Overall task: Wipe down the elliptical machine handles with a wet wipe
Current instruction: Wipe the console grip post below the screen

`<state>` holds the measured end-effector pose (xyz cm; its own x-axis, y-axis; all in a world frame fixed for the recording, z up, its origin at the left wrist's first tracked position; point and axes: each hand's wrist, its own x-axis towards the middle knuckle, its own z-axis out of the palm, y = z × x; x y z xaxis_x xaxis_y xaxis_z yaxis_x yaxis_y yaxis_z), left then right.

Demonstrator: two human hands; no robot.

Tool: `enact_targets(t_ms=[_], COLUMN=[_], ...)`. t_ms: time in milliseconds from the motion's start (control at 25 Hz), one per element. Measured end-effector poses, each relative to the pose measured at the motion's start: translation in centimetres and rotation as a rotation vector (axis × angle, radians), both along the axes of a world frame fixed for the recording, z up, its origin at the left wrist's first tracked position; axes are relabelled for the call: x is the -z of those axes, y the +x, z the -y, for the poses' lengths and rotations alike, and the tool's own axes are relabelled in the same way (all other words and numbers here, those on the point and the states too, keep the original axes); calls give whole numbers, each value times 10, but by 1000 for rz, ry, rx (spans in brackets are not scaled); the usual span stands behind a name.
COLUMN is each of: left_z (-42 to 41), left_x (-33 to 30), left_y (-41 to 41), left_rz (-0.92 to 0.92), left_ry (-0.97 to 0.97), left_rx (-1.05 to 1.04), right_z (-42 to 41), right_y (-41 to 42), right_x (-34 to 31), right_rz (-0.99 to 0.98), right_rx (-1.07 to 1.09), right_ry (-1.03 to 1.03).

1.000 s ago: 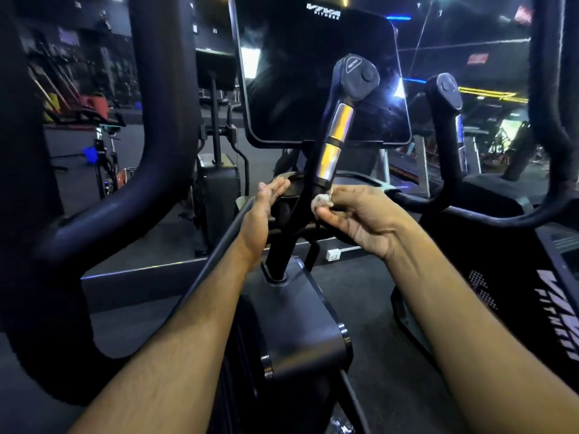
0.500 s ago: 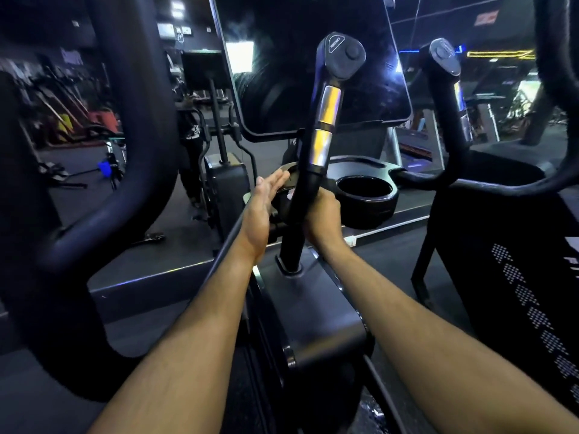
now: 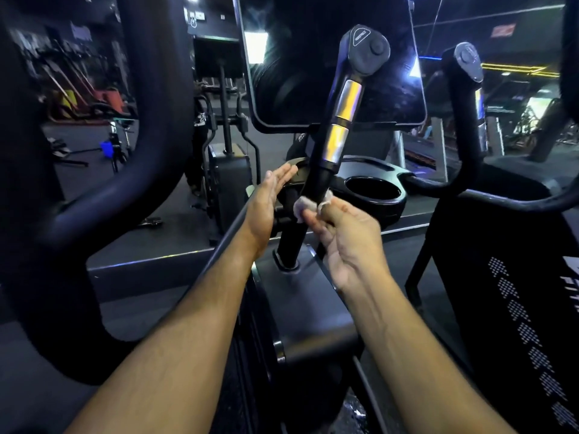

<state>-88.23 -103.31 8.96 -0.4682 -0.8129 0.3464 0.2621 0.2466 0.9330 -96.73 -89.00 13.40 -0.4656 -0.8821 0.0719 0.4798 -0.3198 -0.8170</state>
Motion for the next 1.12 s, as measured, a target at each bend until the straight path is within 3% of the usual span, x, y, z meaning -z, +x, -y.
enact_targets(t_ms=[200,280,320,360,440,560,680,960,1120], left_z=[0,-2,-3,-4,-7,-10,-6,14,6], left_x=[-3,-3,-3,-2,-5,-4,-4,9,-2], left_y=[-2,-1,-1,-1,1,-1,-5,-10,-12], left_rz=[-47,-32,-28,-29,-37,-63,-123,-146,-181], left_ry=[16,9,0,-1,11,32,48,48,80], left_rx=[16,14,8,1,7,40,51,92,107], right_z=[-13,-24,-31,-37,-41,-27,-16,7,22], right_y=[-6,-9,-14,-20,-33,-47,-58,-54,-21], right_x=[-33,-30,-28,-29,-47,-90,-122,-139,-104], right_rz=[-17,-126,-320,-632,-1388,-2238,-2695,-2963,-3016], right_rx=[71,145,259,413,602,421,232,-287,-351], right_ry=[-101,-138,-186,-257,-456,-559,-626,-795,-741])
